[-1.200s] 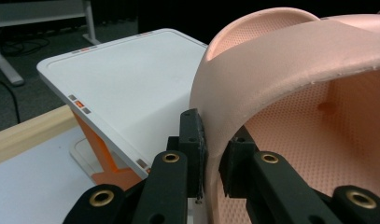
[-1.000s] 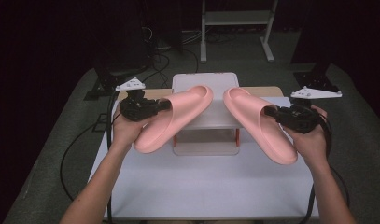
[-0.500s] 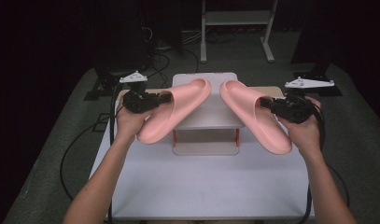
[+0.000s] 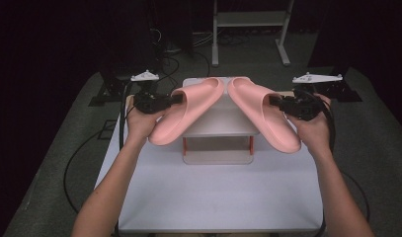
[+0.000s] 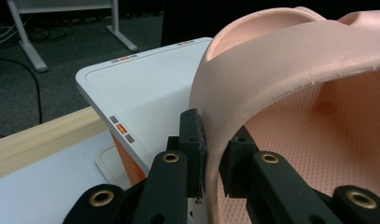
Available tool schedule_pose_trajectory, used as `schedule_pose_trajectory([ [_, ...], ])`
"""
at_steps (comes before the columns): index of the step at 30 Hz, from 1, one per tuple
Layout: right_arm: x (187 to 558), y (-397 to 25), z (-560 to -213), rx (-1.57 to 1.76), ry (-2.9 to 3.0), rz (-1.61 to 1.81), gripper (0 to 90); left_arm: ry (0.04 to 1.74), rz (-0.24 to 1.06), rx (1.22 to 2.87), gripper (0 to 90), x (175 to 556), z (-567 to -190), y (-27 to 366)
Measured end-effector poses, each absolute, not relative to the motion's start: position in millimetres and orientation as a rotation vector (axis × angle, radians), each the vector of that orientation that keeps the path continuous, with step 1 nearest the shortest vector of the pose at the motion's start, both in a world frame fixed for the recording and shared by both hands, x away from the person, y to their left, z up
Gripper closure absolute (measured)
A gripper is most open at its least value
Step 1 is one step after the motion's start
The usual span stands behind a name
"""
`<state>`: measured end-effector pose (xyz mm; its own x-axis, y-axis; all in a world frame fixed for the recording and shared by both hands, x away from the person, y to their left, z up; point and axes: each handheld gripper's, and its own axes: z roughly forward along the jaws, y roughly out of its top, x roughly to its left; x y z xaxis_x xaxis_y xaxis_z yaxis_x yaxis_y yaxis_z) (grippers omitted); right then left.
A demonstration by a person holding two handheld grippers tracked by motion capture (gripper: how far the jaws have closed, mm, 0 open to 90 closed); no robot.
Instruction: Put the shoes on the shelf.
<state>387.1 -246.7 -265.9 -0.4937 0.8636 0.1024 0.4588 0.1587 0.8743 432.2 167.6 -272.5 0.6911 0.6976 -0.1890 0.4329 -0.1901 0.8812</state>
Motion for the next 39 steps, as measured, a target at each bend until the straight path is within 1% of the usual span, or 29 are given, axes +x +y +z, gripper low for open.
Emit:
schedule_pose_trajectory([
  [20,417.1,-237.8,-267.6,1.322,1.994,1.257,81.2,0.97,0.354,1.84,80.6,459.9,-267.7,157.1],
  [39,434.1,-235.1,-271.2,1.374,1.99,1.227,81.0,1.019,0.372,1.847,78.5,472.7,-269.2,149.2],
])
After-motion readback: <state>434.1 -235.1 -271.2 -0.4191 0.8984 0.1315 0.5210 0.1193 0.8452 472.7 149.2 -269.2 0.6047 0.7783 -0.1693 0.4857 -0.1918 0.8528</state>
